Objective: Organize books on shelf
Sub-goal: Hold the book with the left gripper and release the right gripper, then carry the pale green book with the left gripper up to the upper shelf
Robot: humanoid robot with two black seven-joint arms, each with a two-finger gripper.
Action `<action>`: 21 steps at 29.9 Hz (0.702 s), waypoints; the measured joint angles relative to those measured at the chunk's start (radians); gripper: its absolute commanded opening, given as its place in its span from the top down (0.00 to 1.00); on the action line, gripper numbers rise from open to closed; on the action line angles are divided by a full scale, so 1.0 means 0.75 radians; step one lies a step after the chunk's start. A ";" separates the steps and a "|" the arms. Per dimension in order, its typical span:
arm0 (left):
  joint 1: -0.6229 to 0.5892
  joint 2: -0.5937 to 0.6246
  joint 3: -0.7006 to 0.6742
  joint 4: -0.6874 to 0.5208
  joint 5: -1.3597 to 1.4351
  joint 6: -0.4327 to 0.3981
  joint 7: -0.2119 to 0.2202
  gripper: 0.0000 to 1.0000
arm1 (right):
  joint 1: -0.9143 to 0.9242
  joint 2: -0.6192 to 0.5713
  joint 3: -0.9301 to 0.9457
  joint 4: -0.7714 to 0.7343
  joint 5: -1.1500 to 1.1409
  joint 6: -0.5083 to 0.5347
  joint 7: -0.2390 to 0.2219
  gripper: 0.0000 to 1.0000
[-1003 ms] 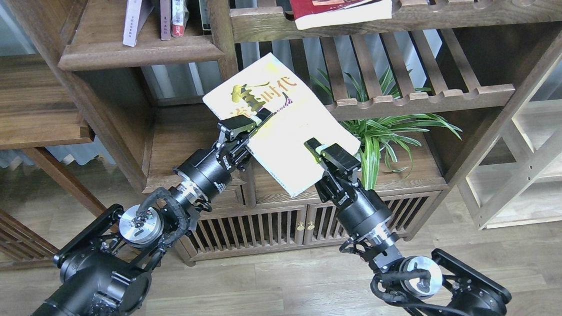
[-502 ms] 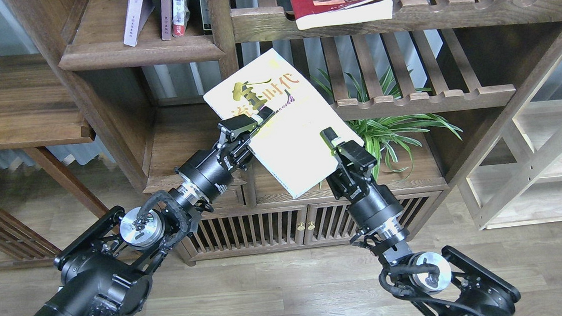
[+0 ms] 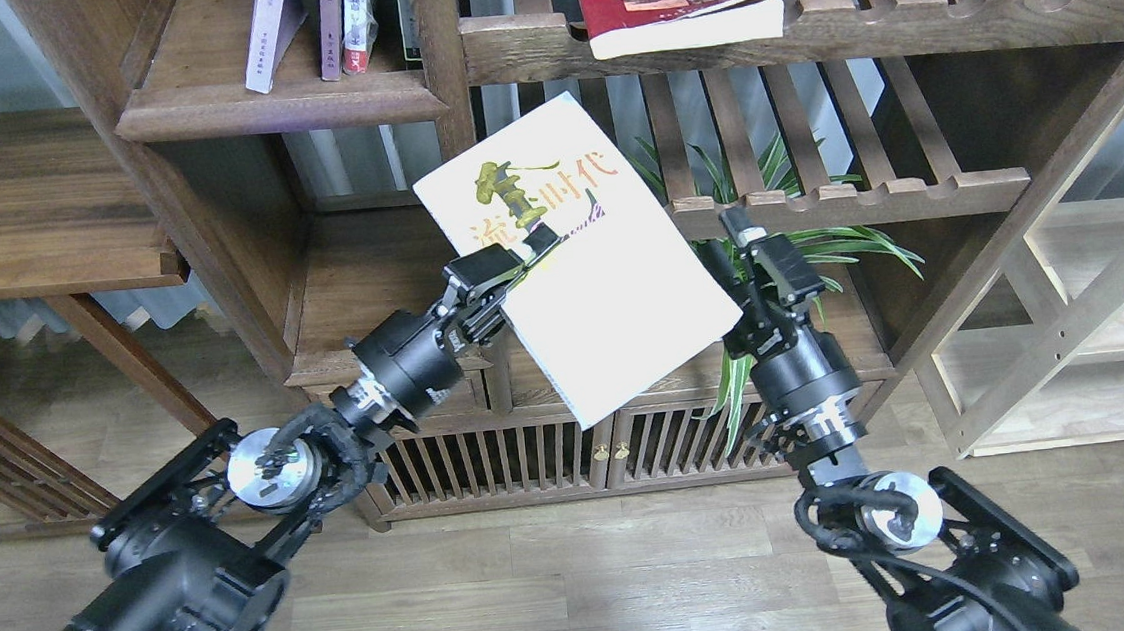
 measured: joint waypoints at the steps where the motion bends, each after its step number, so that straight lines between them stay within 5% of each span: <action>1: 0.002 0.020 0.002 -0.019 0.020 0.000 0.000 0.96 | 0.004 -0.007 0.012 -0.009 0.000 0.000 0.000 0.36; 21: 0.026 0.546 -0.151 -0.689 0.396 0.000 -0.005 0.99 | 0.070 -0.036 0.084 -0.114 0.002 0.000 0.001 0.34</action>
